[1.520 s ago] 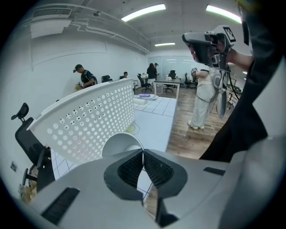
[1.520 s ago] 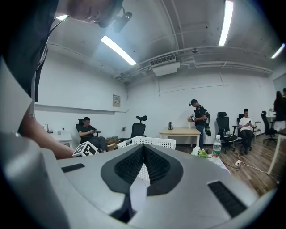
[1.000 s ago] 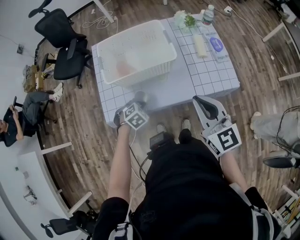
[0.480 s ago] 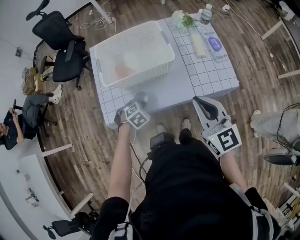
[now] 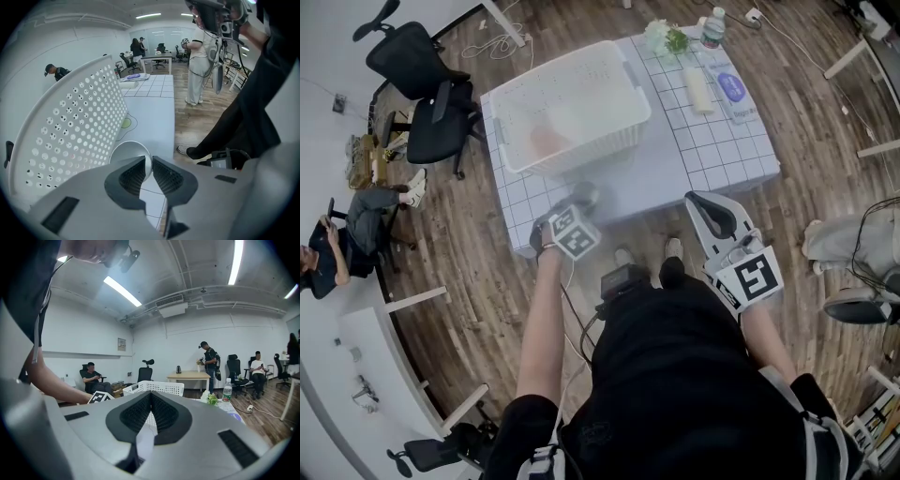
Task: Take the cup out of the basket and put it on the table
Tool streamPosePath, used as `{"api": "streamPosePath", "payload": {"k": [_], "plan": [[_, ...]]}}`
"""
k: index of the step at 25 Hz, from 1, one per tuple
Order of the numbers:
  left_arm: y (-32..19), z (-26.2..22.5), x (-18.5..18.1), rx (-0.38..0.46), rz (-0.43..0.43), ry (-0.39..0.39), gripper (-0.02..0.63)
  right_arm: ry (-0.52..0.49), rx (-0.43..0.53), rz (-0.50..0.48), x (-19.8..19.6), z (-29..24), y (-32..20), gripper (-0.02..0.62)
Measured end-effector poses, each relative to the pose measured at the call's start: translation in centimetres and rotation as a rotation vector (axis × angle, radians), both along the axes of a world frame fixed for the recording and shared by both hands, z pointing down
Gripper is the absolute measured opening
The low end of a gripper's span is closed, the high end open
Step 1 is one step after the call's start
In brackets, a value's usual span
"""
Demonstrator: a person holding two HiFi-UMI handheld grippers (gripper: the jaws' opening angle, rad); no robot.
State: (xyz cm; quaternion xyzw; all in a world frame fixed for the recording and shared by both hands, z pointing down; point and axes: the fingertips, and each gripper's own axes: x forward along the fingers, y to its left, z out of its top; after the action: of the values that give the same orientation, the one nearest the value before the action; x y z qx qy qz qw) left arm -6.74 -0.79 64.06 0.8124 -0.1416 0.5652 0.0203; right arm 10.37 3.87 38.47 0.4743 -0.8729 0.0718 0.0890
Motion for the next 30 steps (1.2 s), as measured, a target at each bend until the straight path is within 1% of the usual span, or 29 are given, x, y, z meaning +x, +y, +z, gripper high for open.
{"api": "streamPosePath", "payload": {"k": [4, 11, 13, 20, 22, 25, 27, 30], "plan": [[-0.2, -0.5, -0.1, 0.010, -0.016, 0.013, 0.040, -0.001, 0.001, -0.002, 0.0, 0.0, -0.1, 0.015], [0.2, -1.8, 0.6, 0.029, -0.044, 0.067, 0.040, -0.006, 0.006, -0.010, -0.1, 0.0, -0.4, 0.015], [0.3, -2.6, 0.8, 0.041, -0.061, 0.100, 0.040, -0.006, 0.009, -0.015, -0.3, -0.1, -0.5, 0.015], [1.1, -7.2, 3.0, 0.128, -0.153, 0.346, 0.038, -0.007, 0.013, -0.024, -0.5, -0.3, -0.8, 0.015], [1.8, -8.9, 3.7, 0.139, -0.183, 0.430, 0.038, -0.007, 0.016, -0.029, -0.7, -0.4, -0.9, 0.015], [2.7, -11.5, 4.4, 0.160, -0.233, 0.549, 0.009, -0.009, 0.023, -0.033, -1.0, -0.5, -1.0, 0.015], [3.1, -13.1, 4.6, 0.170, -0.265, 0.630, 0.009, -0.009, 0.025, -0.038, -1.2, -0.5, -1.1, 0.015], [3.2, -15.7, 4.2, 0.184, -0.350, 0.780, 0.009, -0.008, 0.025, -0.048, -1.6, -0.6, -1.2, 0.015]]}}
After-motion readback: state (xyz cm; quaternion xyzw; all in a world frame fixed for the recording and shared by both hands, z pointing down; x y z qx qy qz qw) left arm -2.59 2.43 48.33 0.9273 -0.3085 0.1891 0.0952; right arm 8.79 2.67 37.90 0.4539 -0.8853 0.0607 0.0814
